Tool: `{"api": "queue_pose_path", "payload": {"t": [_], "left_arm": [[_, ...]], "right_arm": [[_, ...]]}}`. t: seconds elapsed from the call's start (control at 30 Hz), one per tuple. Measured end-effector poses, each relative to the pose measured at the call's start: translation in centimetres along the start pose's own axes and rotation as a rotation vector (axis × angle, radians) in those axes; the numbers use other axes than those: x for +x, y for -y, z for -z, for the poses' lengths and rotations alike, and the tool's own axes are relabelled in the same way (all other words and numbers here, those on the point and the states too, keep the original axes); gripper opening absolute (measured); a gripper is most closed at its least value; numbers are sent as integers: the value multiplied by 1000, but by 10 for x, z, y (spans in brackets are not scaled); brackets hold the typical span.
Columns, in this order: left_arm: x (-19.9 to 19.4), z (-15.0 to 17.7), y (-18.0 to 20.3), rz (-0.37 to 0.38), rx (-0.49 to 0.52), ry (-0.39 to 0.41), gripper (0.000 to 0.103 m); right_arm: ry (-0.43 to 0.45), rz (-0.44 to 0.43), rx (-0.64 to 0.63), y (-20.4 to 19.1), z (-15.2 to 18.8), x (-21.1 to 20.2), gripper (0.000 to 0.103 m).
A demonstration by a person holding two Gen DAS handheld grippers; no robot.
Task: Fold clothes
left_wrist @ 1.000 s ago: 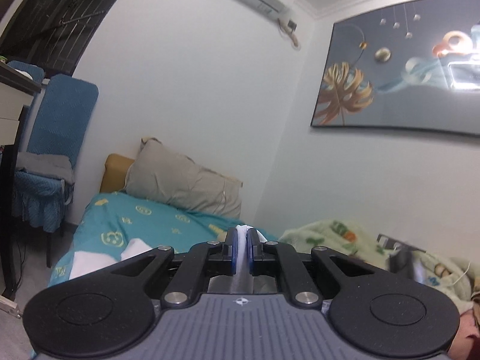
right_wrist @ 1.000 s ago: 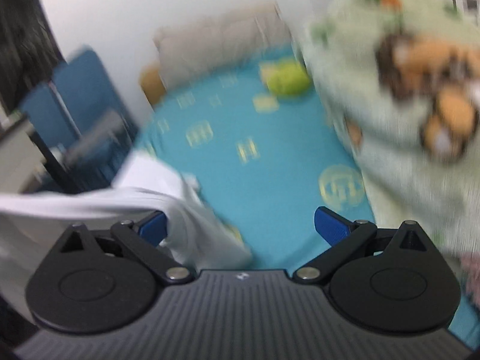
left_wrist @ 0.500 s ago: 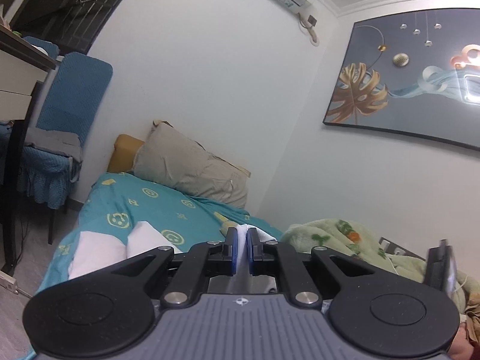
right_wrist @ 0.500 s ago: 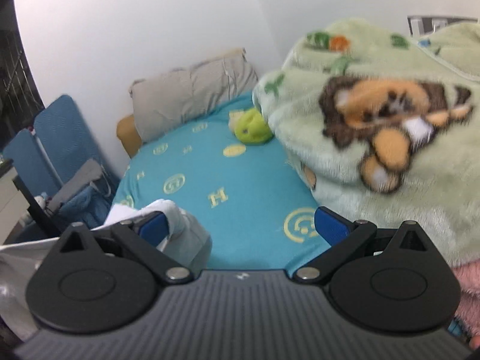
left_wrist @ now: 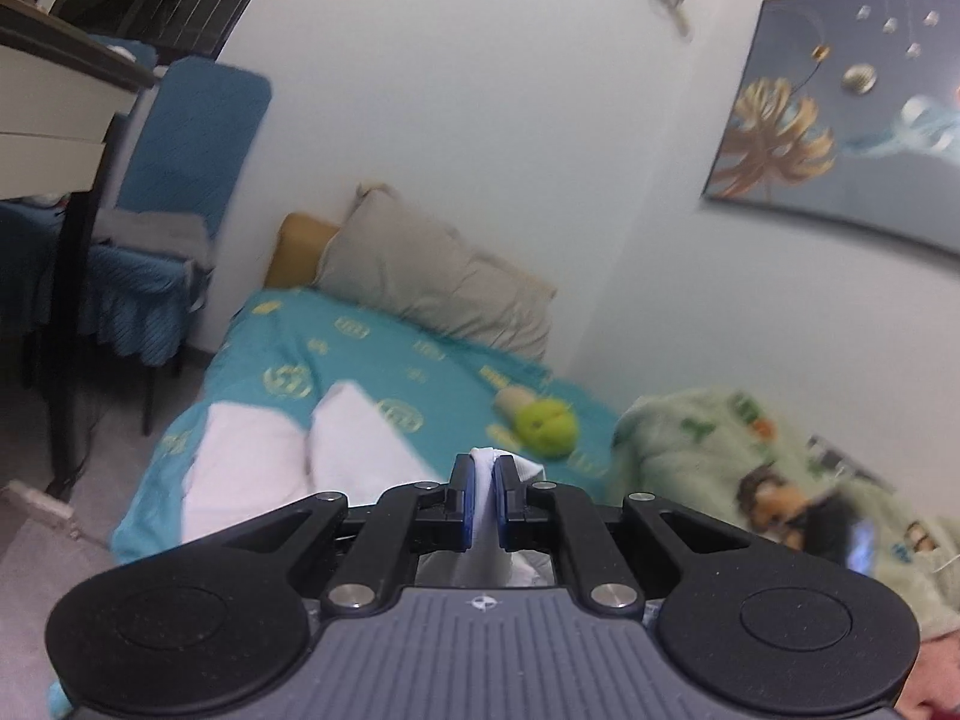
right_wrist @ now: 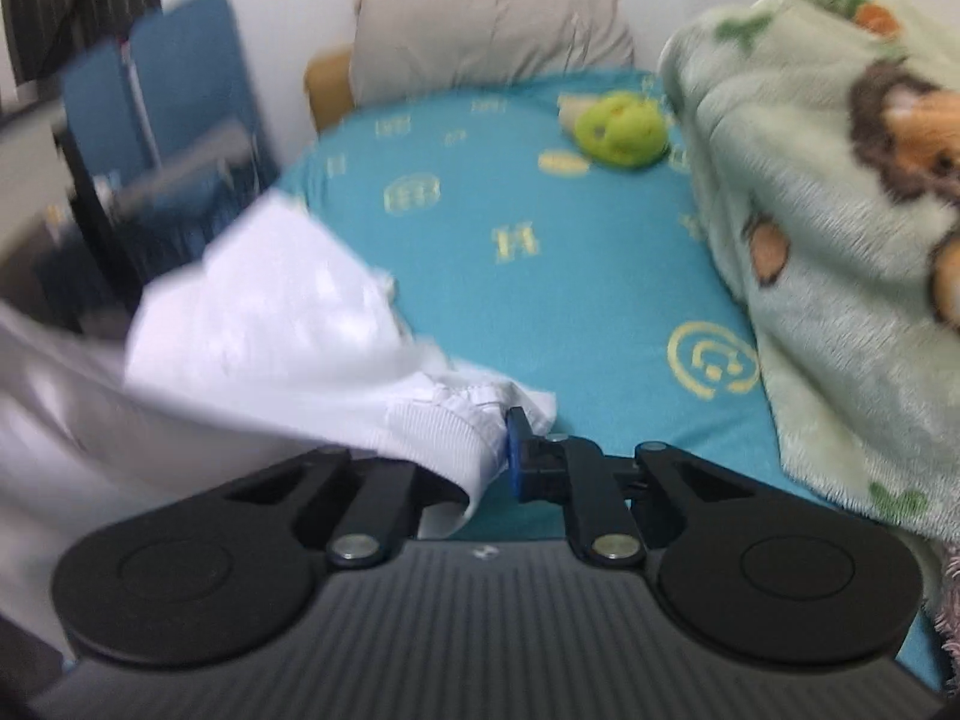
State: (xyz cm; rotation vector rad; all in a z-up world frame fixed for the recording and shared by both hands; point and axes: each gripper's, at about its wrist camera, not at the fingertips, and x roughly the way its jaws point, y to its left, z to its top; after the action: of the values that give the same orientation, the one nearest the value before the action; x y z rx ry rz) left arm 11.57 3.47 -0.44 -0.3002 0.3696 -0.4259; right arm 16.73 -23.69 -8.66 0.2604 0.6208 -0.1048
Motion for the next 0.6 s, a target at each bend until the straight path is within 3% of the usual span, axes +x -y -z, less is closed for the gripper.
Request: {"api": "queue_pose_path", "payload": {"t": [0.2,0.27,0.33,0.43,0.53,0.6], "left_arm": [[28,19,-14,-97,23,-195,16],[33,24,-14,-106,42,-237,25],[35,28,-11,-100,64,-262,49],[36,32,0,-77,119,-263,69],[41,35,15,-107,189,-255,80],[51,40,18,-171,201,-260,80]], "right_arm": [[97,-115,117,14,-19,-23,10],[114,-129,116,13,-20,-27,10],[120,-143,120,13,-22,-30,10],[131,-159,124,12,-24,-35,10],[153,-185,123,10,-24,-42,10],[176,-211,127,7,-25,-48,10]]}}
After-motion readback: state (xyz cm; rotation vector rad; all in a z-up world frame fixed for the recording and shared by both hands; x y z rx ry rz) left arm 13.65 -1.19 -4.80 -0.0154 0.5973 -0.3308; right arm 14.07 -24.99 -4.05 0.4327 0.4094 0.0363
